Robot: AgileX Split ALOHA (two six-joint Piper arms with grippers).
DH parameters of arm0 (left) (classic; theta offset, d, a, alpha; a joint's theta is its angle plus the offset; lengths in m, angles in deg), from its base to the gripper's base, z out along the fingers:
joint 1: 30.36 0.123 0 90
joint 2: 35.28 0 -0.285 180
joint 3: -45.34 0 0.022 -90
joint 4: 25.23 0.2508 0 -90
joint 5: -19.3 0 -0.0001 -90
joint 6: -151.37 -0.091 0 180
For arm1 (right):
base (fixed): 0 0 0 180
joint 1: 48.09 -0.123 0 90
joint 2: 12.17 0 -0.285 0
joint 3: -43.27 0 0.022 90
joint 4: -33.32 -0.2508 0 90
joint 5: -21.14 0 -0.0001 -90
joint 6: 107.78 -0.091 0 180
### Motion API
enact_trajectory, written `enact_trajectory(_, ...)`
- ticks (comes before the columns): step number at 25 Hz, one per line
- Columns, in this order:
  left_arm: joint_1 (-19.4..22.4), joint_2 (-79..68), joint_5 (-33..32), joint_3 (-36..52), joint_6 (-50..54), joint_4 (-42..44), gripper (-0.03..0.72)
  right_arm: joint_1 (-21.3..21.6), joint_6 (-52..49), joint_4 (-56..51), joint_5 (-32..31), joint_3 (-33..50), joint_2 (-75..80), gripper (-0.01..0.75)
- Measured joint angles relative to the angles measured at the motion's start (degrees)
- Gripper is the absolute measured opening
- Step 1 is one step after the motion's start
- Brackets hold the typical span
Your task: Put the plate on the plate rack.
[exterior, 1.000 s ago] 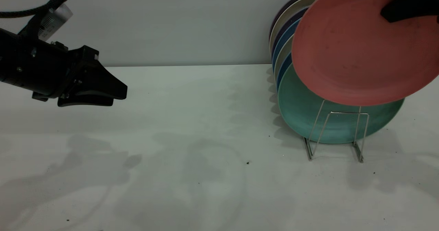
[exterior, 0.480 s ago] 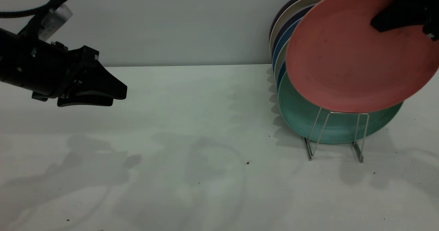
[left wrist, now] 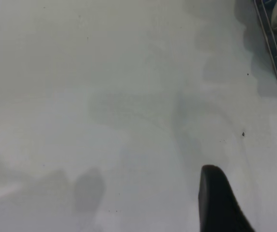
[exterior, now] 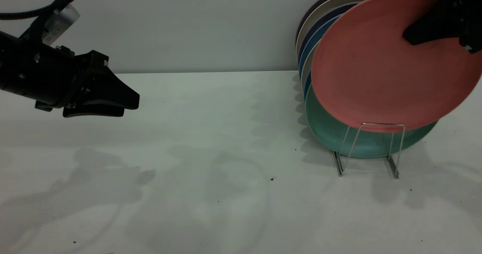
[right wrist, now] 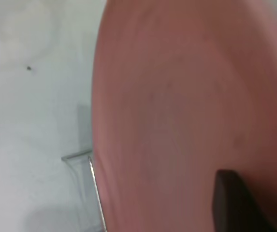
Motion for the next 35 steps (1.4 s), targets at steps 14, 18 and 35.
enact_trajectory(14,0.00,0.00,0.39,0.00,1.83,0.00,0.366,0.00,-15.48,-3.83,-3.29,0.00,-2.64,0.450)
enact_trajectory(18,0.00,0.00,2.31,-0.04,8.42,5.26,0.366,0.00,-48.02,-0.32,-7.54,-0.13,-5.18,0.450)
enact_trajectory(35,0.00,21.36,-16.68,-7.60,79.35,84.50,0.366,0.00,-100.69,40.04,-29.93,-0.47,-8.29,0.446)
